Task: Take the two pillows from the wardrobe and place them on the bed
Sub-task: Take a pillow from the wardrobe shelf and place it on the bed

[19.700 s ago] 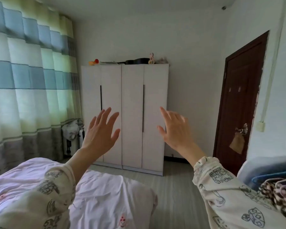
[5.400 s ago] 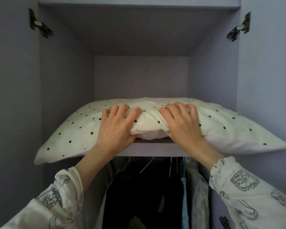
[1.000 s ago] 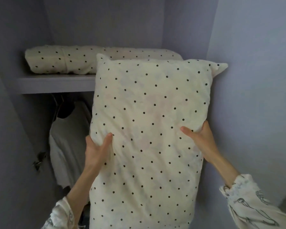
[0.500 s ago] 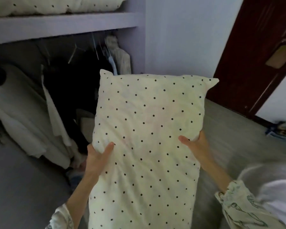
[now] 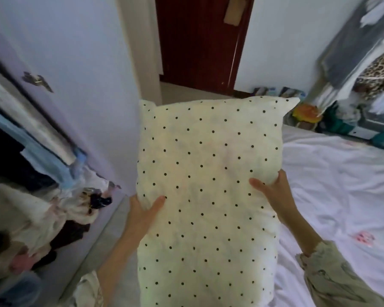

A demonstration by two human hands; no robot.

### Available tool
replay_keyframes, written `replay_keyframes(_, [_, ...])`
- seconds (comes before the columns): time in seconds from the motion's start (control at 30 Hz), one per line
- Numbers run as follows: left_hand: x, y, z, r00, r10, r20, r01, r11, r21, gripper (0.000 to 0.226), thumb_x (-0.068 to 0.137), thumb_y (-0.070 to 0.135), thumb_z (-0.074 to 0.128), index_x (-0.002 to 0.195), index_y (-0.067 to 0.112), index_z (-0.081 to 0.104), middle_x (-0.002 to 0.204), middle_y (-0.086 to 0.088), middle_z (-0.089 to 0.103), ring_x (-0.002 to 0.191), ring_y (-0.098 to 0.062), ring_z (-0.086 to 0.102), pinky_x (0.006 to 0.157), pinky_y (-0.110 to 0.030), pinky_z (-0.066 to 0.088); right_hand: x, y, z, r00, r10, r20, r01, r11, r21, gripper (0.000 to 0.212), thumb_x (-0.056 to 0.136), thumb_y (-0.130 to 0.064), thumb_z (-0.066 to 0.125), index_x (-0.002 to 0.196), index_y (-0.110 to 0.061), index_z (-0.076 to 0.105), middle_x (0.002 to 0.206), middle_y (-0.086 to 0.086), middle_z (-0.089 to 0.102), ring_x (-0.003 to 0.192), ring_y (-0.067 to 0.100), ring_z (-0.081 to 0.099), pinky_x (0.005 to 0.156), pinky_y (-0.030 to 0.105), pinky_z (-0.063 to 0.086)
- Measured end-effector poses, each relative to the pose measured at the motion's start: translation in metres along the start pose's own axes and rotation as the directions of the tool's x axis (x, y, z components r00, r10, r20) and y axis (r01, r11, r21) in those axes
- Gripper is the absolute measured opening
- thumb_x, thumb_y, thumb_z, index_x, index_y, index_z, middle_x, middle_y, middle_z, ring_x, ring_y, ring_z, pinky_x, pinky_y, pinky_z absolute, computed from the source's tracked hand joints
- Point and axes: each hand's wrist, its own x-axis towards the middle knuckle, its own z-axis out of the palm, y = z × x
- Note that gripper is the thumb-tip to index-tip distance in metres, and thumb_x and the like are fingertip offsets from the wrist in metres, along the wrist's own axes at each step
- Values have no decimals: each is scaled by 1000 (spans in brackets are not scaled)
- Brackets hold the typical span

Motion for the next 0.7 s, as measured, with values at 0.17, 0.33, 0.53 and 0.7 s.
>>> replay_keyframes(0.17, [49, 51, 89, 990, -37, 134, 22, 993, 115, 82, 67, 53, 72, 129, 20, 31, 109, 6, 48, 94, -16, 51, 78, -32, 45, 68, 14, -59, 993, 49, -104, -44, 997, 58, 61, 68, -18, 81, 119, -16, 47, 120, 6, 60, 107, 29, 60, 89, 49, 52])
replay_keyframes(0.33, [83, 94, 155, 989, 5, 148, -12, 999, 49, 81, 68, 46, 76, 130, 18, 33, 115, 4, 50, 101, -19, 53, 84, -37, 46, 133, 14, -93, 981, 67, -185, -53, 996, 78, 67, 67, -23, 82, 121, -16, 42, 123, 7, 56, 109, 29, 57, 90, 52, 50])
replay_keyframes(0.53, [133, 131, 213, 995, 38, 87, -41, 999, 30, 75, 70, 36, 77, 129, 18, 35, 115, 2, 50, 100, -19, 50, 86, -35, 43, 206, 7, -104, 980, 61, -191, -40, 993, 111, 59, 66, -21, 82, 115, -25, 49, 120, 4, 60, 106, 25, 60, 88, 49, 52])
replay_keyframes(0.7, [204, 163, 260, 992, 33, 125, -36, 999, 15, 73, 72, 33, 77, 129, 15, 35, 118, -2, 51, 102, -23, 53, 86, -39, 45, 283, 2, -97, 964, 92, -250, -69, 993, 100, 64, 68, -20, 81, 120, -15, 44, 122, 5, 57, 110, 28, 57, 90, 47, 50])
